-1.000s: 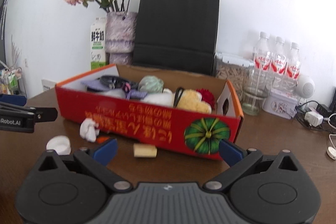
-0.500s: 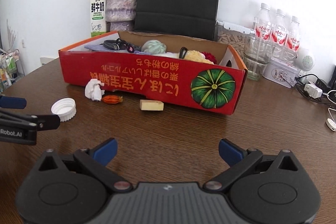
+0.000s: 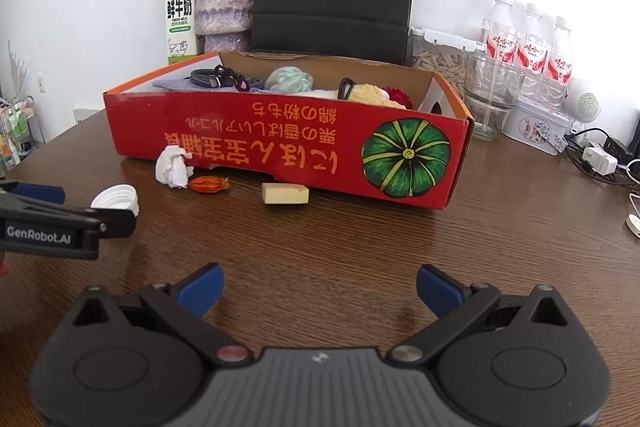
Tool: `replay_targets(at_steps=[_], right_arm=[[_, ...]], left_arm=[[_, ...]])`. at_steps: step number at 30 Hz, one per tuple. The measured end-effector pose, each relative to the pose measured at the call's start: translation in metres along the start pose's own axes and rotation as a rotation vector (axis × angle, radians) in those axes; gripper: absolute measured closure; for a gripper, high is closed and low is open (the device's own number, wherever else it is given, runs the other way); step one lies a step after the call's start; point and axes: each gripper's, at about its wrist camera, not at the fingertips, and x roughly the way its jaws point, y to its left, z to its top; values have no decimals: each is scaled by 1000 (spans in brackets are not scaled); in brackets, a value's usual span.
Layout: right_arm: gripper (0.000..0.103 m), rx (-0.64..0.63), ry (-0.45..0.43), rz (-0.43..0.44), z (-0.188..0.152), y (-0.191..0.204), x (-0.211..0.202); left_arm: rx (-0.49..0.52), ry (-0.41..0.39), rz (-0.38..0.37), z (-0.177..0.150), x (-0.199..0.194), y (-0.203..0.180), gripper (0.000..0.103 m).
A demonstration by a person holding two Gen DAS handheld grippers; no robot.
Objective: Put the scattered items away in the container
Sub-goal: 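Grasp the white bottle cap with the left tool, then grasp the cream block with the right tool while the left tool holds the cap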
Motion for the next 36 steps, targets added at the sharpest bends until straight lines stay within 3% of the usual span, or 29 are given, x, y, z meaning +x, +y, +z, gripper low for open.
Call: replay_targets(at_steps=[1, 5, 20, 27, 29, 31, 36], right_arm=[[0, 0, 0, 0, 0, 0, 0], [0, 0, 0, 0, 2, 1, 3], [3, 19, -7, -3, 31, 7, 40], [26, 21, -3, 5, 44, 9, 57], [48, 12, -8, 14, 46, 10, 59], [79, 13, -7, 23, 46, 11, 59], [82, 13, -13, 38, 45, 12, 58]], left_arm=[[2, -2, -6, 1, 0, -1, 30], [27, -4, -31, 2, 1, -5, 60], [-59, -51, -83, 18, 2, 13, 62], [-74, -53, -94, 19, 0, 17, 62], [-72, -51, -95, 19, 0, 15, 62], [-72, -50, -96, 19, -1, 15, 62], [-75, -46, -94, 18, -1, 14, 62]])
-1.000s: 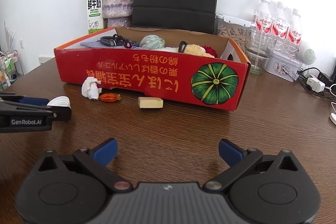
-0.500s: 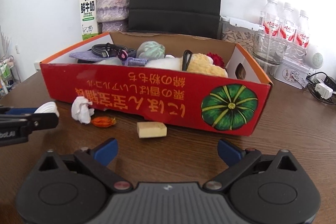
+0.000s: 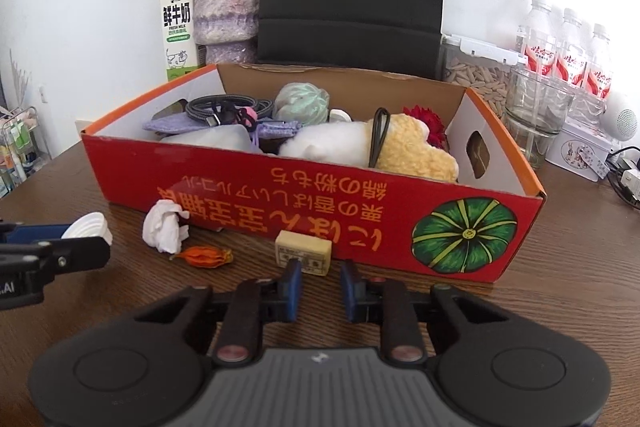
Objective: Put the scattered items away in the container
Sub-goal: 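Grasp the cream block with the right tool while the left tool holds the cap, then carry the cap and cream block over the box and open both tools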
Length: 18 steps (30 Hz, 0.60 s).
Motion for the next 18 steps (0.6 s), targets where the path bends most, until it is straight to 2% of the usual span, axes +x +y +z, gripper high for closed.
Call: replay_targets(at_steps=[2, 4, 5, 12, 15, 18], right_arm=[[77, 23, -6, 9, 0, -2, -2], [56, 54, -14, 32, 1, -5, -4], [54, 62, -21, 39, 2, -4, -5], [56, 123, 22, -6, 12, 10, 12], [73, 143, 22, -31, 13, 12, 14], [74, 144, 15, -24, 10, 9, 13]], left_arm=[[1, 0, 0, 0, 0, 0, 61], [0, -2, 0, 0, 0, 0, 61], [0, -2, 1, -1, 0, 0, 62], [-3, 2, -2, -1, -1, 0, 61], [-6, 5, -7, -2, 0, 1, 61], [-9, 11, -8, -4, 0, 2, 61]])
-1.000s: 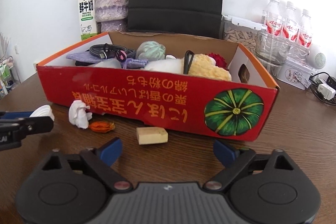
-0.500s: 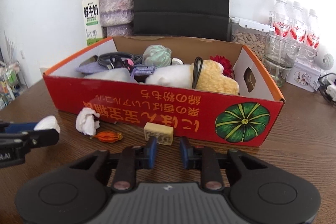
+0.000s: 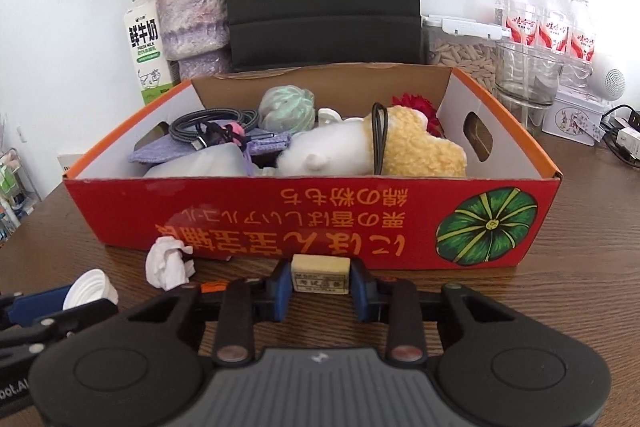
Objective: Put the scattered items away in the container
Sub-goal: 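Carry the cap and cream block over the box and open both tools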
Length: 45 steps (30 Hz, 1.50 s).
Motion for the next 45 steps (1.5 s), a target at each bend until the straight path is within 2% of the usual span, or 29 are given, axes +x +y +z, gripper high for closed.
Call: replay_targets(at_steps=[6, 11, 18, 25, 32, 42, 45], right_arm=[[74, -27, -17, 40, -6, 1, -9], [74, -49, -80, 80, -8, 2, -31], [74, -16, -209, 129, 8, -13, -72], [74, -4, -301, 126, 33, -26, -93], [73, 13, -333, 117, 58, -38, -82], [73, -25, -313, 96, 86, -39, -28], [73, -45, -290, 87, 88, -40, -8]], left_arm=[[-3, -4, 4, -2, -2, 1, 61], [-2, -23, 1, -3, -9, -1, 61], [8, -159, -1, 14, -38, -9, 61], [32, -265, -19, 60, -48, -32, 61], [10, -315, -43, 91, -25, -55, 61], [44, -289, -24, 113, 34, -57, 62], [46, -254, -24, 119, 55, -51, 69]])
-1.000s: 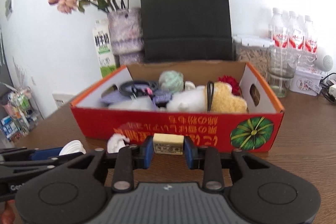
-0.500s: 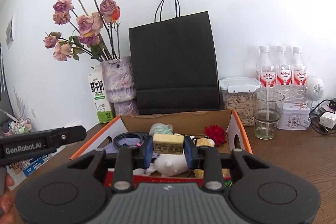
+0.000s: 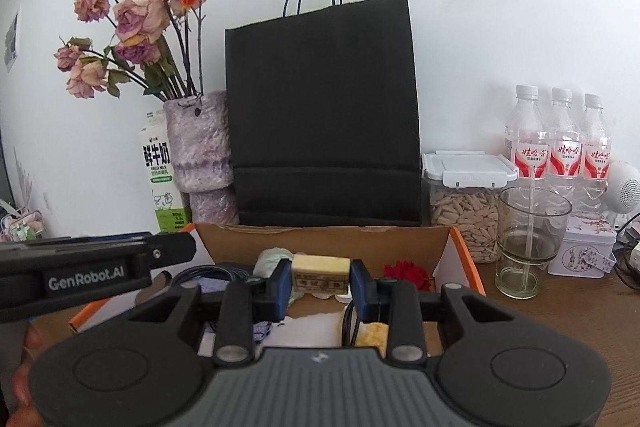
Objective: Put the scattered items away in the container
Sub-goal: 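Carry the cap and cream block over the box and open both tools, then withdraw both tools from the box toward the tissue and orange item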
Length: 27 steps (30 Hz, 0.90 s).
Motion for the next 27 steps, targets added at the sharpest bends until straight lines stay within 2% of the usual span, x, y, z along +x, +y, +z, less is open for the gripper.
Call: replay_targets(at_steps=[6, 8, 10, 11, 12, 13, 14, 15, 16, 17, 18, 19, 22, 27], right_arm=[[73, -19, 56, -12, -10, -7, 24], [69, -20, 69, -13, -12, -8, 26], [44, -24, 70, -25, -13, -7, 26], [37, -30, 65, -34, -14, -6, 24], [23, -35, 61, -42, -14, -6, 22], [15, -38, 55, -49, -14, -6, 20], [13, -41, 50, -54, -15, -5, 18], [12, -41, 45, -59, -15, -6, 16], [12, -39, 42, -62, -15, -6, 14], [11, -33, 38, -65, -16, -7, 11], [6, -29, 32, -66, -16, -7, 8], [0, -30, 28, -66, -18, -7, 4], [0, -47, 17, -71, -25, -6, -12], [0, -80, 12, -48, -43, 6, -45]], left_arm=[[-4, 46, 28, -5, 21, 12, 69], [-8, 56, 37, -6, 23, 14, 68], [-3, 57, 46, -7, 22, 14, 65], [1, 52, 50, -7, 20, 14, 63], [3, 47, 57, -7, 18, 14, 58], [8, 39, 65, -7, 16, 13, 53], [11, 30, 70, -7, 13, 13, 51], [12, 19, 75, -7, 10, 14, 42], [10, 3, 82, -7, 5, 15, 24], [8, -14, 95, -9, -1, 15, 15], [12, -37, 115, -10, -7, 16, 1], [21, -60, 132, -12, -15, 16, 0], [41, -85, 143, -18, -35, 21, 0], [43, -61, 139, -38, -67, 35, 0]])
